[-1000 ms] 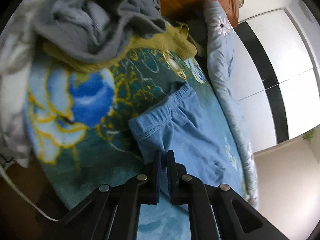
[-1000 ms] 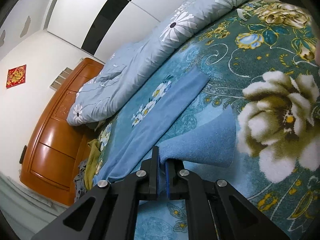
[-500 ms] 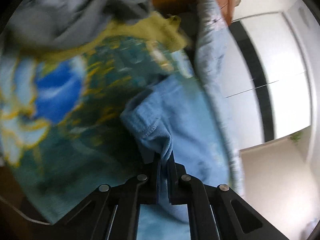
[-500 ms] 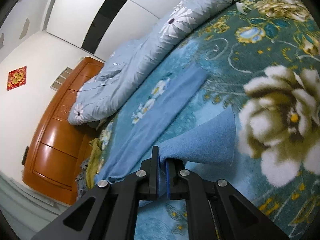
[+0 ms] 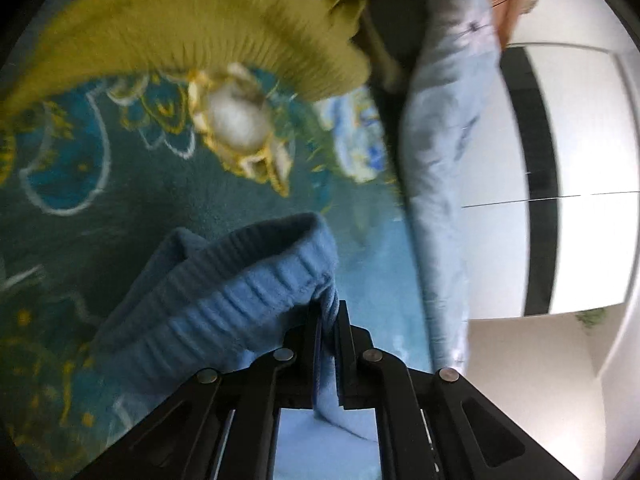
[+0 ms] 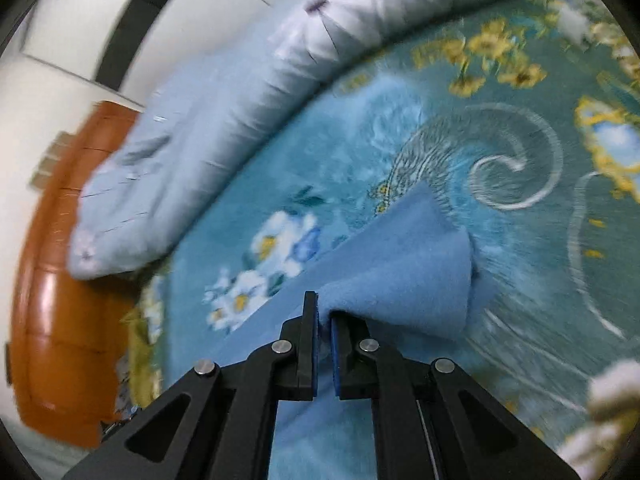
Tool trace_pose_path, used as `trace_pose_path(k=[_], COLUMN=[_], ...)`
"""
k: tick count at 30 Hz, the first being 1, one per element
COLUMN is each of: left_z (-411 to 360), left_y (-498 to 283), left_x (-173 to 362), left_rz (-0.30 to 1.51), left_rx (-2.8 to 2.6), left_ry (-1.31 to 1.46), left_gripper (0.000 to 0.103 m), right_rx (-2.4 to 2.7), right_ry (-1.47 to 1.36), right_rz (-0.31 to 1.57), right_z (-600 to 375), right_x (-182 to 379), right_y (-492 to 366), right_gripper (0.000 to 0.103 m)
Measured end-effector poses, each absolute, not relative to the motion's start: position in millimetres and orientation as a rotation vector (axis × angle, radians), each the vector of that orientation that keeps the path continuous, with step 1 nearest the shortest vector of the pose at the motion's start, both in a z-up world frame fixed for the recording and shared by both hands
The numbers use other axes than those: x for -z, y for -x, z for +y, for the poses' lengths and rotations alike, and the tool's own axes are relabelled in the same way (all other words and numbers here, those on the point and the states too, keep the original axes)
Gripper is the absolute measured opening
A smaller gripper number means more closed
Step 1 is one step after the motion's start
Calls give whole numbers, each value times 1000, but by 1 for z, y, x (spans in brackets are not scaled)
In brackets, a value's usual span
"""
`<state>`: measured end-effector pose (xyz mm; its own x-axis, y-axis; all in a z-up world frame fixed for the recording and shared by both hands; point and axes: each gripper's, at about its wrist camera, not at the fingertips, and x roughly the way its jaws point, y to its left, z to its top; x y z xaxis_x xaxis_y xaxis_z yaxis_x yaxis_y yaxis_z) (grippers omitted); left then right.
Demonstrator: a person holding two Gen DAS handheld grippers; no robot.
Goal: Fold clothes
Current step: 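Open both grippers and release the sweatshirt and sweatpants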
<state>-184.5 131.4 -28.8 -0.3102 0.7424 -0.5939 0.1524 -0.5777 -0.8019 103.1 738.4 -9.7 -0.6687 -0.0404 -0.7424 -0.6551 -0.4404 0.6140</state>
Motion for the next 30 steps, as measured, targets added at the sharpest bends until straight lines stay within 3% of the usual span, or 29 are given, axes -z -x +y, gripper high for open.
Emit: trace_pose_path(k=[2,4,5,7,10,13,17,20,24,26,27,28,29,30], left_z=[136,138,134,126,114,92,81,95,114,120,122,123,122,124], left_y=[187,184,177,162,138,108,97,100,107,110,111,113,117,123], left_x=[31,22,15,-1,-24,-24,7,14,18,17,17,16,20,28], left_rz=[-1103,-1092,-1066,-1008,-918,-809,-869,-852,-822,-798,-792,-788,-802,-829], left_rx=[-1941,-1905,-1935,-2005,-2106,-2308,-2244,-2235,-2232,-2253,-2271,-2289,-2286,-2273], left_ry=[1519,1428,1408,1372,1314,1374,1455,1467,1479,1471,1463,1456,1461,1462], left_gripper=[24,58,63,70,74,75,75,75,73,70,60,54,42,28], right_rx=[-2147,-2167,-2191,-2272,-2332,-2267,-2155,-2125,-2169,-2175,-2170,-2166,-2160,-2152], right_ry=[1012,1008,992,912,813,819,841,814,830,851,858,862,865,864], right_rz=[1338,1295,1288,1262,1132,1050,1152,1269,1211,1170,1152,1160,1163,1152], right_z=[740,742,742,743,741,743,760,763,753,747,744,742,740,739], right_x=[16,17,15,4,-17,-18,12,31,28,28,29,32,34,34], right_y=[-90,-86,-86,-93,-121,-155,-193,-193,-164,-150,-143,-139,-136,-135], right_gripper=[8,11,17,59,61,61,61,64,62,53,35,25,22,12])
